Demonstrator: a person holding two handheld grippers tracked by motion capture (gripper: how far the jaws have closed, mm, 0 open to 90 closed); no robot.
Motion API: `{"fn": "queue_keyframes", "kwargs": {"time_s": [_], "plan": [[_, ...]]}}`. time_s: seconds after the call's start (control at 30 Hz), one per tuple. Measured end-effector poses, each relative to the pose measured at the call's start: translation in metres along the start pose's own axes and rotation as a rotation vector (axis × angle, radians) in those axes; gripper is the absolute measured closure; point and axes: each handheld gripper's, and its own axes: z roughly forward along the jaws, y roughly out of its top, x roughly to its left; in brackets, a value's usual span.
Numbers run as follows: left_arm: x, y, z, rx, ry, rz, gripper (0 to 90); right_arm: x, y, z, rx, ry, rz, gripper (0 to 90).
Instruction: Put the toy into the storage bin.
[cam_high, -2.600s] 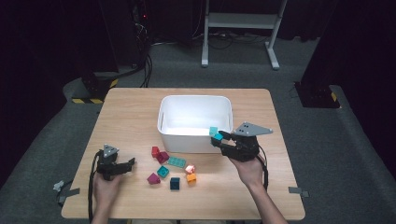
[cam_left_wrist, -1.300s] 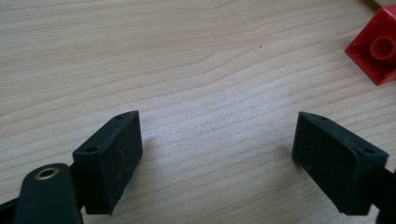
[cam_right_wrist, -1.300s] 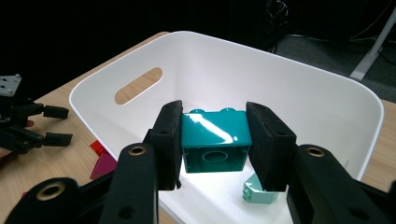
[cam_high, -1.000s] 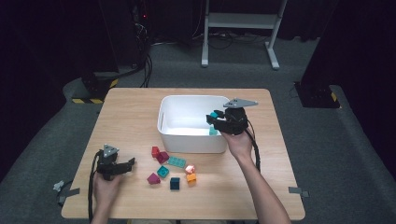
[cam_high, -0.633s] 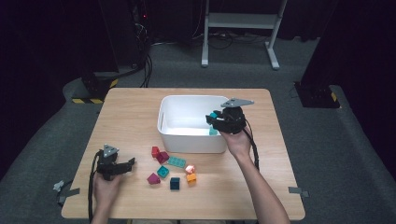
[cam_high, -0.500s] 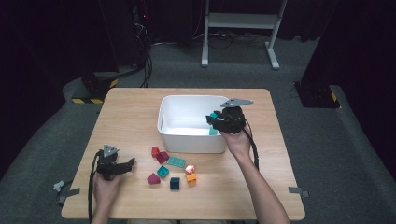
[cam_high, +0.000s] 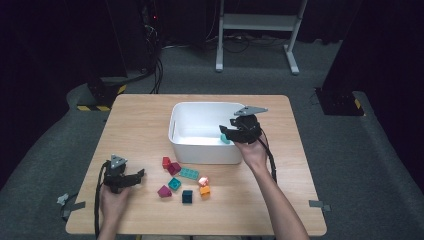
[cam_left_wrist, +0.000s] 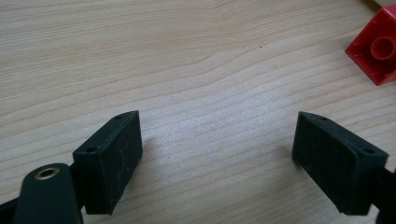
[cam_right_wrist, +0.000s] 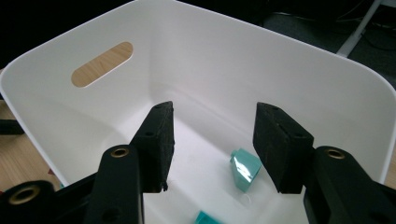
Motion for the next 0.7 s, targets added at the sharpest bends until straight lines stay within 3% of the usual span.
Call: {"fn": "queue_keyframes", "kwargs": {"time_s": [0.23,0.7], "plan": [[0.0,0.0,0.0,0.0,-0.001,0.0,16.4,0.008,0.002,-0.01,-0.032,0.007,-0.032,46.4],[0.0,0.0,0.0,0.0,0.0,0.004,16.4,0.014,-0.007,-0.027,-0.093,0.024,-0.02,47.0]]}}
